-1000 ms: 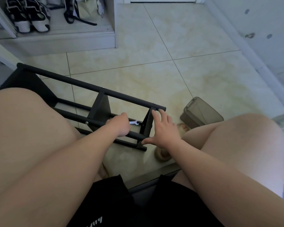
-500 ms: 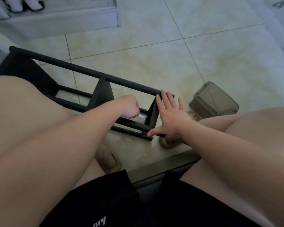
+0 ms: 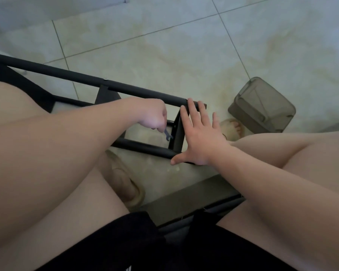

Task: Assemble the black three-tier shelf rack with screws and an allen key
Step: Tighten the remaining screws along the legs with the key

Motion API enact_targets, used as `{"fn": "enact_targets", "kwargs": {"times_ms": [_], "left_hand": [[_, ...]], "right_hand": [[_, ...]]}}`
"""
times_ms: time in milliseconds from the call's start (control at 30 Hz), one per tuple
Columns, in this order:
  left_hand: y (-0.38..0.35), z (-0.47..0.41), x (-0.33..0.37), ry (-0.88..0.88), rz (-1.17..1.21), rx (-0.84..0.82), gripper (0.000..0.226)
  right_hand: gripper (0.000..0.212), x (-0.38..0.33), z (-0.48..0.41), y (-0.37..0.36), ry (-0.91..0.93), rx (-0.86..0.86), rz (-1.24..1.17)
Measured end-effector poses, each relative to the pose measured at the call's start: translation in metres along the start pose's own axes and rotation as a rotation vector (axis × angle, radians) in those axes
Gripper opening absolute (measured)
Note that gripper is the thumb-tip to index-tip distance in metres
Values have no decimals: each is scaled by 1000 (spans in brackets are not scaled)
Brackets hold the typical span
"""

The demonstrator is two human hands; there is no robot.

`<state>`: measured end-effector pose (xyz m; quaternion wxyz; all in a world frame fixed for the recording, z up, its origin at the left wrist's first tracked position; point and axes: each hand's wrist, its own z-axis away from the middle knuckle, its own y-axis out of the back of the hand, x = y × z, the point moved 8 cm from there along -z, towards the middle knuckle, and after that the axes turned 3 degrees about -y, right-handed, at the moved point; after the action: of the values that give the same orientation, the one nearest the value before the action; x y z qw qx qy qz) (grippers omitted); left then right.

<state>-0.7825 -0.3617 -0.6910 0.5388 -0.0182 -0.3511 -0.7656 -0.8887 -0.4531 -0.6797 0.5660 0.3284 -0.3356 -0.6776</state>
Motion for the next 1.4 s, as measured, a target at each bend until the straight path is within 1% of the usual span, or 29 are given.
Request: {"fn": "enact_targets", "kwargs": {"times_ms": [67, 167, 333, 400, 467, 567, 833, 1000, 1233, 1400], "left_hand": [[-5, -5, -2, -4, 46, -48, 8], [-14, -8, -5, 8, 271, -106, 3], [-30, -8, -3, 20, 630, -176, 3], [-35, -8, -2, 37, 729, -163, 4], [-37, -7, -5, 86, 778, -101, 6], [-38, -6, -8, 129, 809, -30, 8], [-37, -1, -4, 147, 815, 30, 17], [-37, -2, -10, 170, 830, 51, 14], [-32, -2, -12, 149, 824, 79, 8], [-31, -1, -11, 156, 812, 97, 8]], "right_hand": [[153, -1, 0, 1, 0, -18, -6], [152, -2, 2, 4, 2, -37, -22], [152, -4, 2, 5, -1, -47, -38], [153, -4, 2, 5, -2, -51, -41], [153, -5, 1, 5, -7, -55, -46], [155, -6, 1, 6, -11, -54, -46], [155, -9, 0, 8, -8, -42, -32], [156, -9, 0, 7, -7, -43, -36], [155, -9, 0, 9, -9, -51, -35], [155, -10, 1, 10, -9, -60, -32]]}}
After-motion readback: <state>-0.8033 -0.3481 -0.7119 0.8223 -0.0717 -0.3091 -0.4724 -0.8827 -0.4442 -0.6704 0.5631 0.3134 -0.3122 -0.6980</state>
